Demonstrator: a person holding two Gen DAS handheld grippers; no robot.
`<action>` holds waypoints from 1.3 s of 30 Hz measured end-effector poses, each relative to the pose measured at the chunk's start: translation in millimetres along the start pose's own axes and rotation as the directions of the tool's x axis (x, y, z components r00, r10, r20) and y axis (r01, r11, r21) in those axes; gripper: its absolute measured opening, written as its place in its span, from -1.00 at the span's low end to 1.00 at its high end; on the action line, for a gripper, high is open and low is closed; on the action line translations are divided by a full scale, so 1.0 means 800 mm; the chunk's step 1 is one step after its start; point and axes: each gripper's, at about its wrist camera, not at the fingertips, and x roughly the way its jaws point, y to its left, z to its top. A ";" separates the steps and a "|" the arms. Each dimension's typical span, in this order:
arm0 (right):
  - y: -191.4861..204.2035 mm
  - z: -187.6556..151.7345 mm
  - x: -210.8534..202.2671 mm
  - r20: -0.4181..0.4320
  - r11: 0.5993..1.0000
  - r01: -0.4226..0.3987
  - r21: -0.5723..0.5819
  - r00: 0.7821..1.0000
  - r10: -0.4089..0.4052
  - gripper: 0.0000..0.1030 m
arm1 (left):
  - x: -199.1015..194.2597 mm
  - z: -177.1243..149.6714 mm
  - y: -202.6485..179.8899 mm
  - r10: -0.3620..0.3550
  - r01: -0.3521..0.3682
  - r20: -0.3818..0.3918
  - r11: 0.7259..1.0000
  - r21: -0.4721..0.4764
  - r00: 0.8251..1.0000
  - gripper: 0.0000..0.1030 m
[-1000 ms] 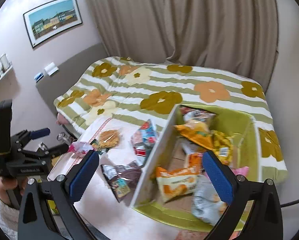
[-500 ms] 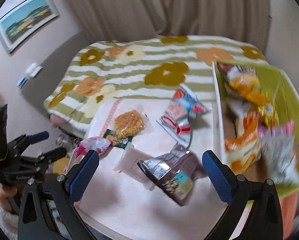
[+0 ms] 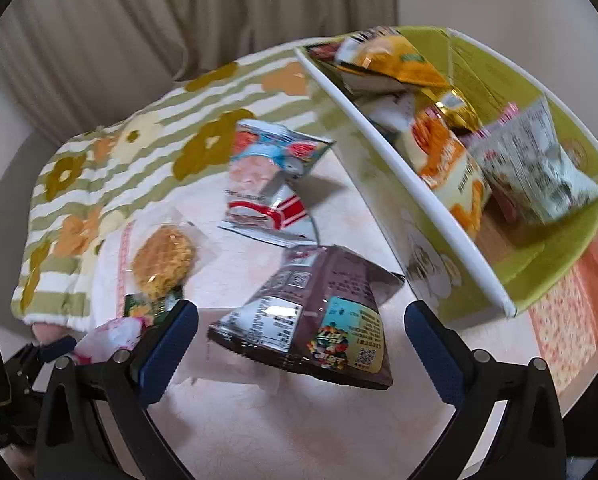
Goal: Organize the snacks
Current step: 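Grasp the pink-white strawberry pack with left tool while right tool grasps brown bag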
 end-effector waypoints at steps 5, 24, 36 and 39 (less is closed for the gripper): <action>-0.005 0.006 0.022 -0.019 0.998 0.026 0.054 1.000 -0.025 0.99 | 0.026 0.006 0.002 -0.011 0.012 -0.032 1.000 0.024 0.999 0.88; -0.031 0.012 0.075 -0.114 0.979 0.053 0.195 0.993 -0.031 1.00 | 0.056 0.013 0.014 0.034 -0.030 -0.101 0.999 0.043 0.994 -0.04; -0.034 0.009 0.088 -0.150 0.980 0.022 0.195 0.989 0.008 0.99 | 0.025 0.016 0.003 0.008 -0.007 -0.068 1.000 0.015 0.998 -0.09; -0.036 0.007 0.091 -0.160 0.979 0.012 0.201 0.987 0.020 0.99 | 0.016 0.014 0.001 0.006 -0.006 -0.059 1.000 0.004 0.998 -0.09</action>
